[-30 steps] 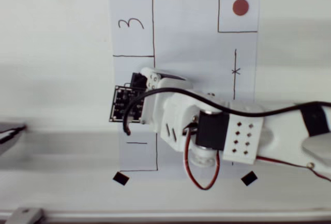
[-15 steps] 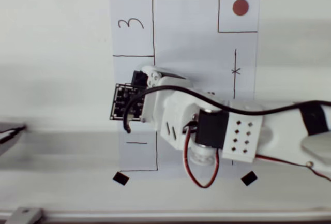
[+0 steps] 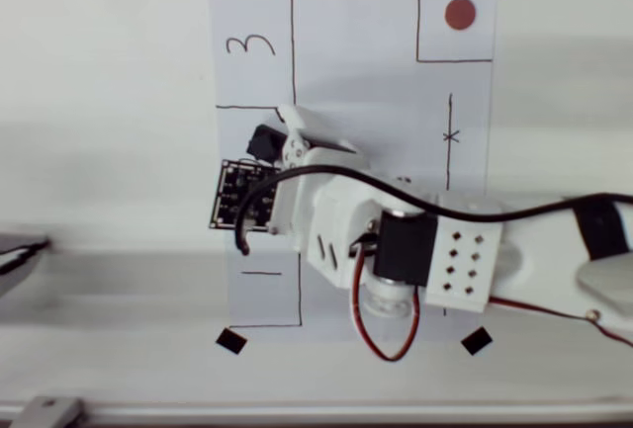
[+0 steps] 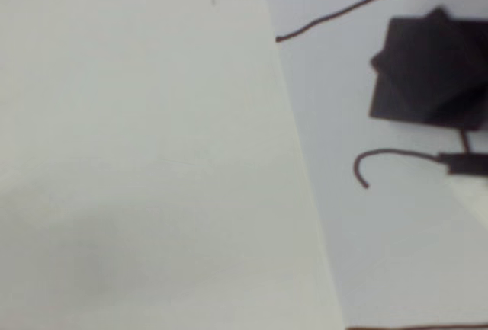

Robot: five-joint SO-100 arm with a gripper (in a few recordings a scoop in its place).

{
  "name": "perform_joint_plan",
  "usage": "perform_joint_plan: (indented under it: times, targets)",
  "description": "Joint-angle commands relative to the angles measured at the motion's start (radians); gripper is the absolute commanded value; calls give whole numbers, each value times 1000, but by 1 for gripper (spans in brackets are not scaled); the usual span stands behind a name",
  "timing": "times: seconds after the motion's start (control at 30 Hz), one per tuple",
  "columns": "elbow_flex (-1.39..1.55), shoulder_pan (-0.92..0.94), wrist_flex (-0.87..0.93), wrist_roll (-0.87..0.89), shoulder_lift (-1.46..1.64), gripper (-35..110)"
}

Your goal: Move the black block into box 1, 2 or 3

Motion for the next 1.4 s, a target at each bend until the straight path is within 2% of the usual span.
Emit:
perform_joint_plan:
  times: [0.0, 0.4, 0.57, 1.0, 1.37]
  targets:
    - [58, -12, 9, 14, 149, 26]
    - [327, -48, 9, 34, 422, 24]
    - [491, -67, 9, 21, 575, 2]
    - [1045, -127, 6, -75, 1072, 0]
    - [1355, -190, 8, -87, 1382, 0]
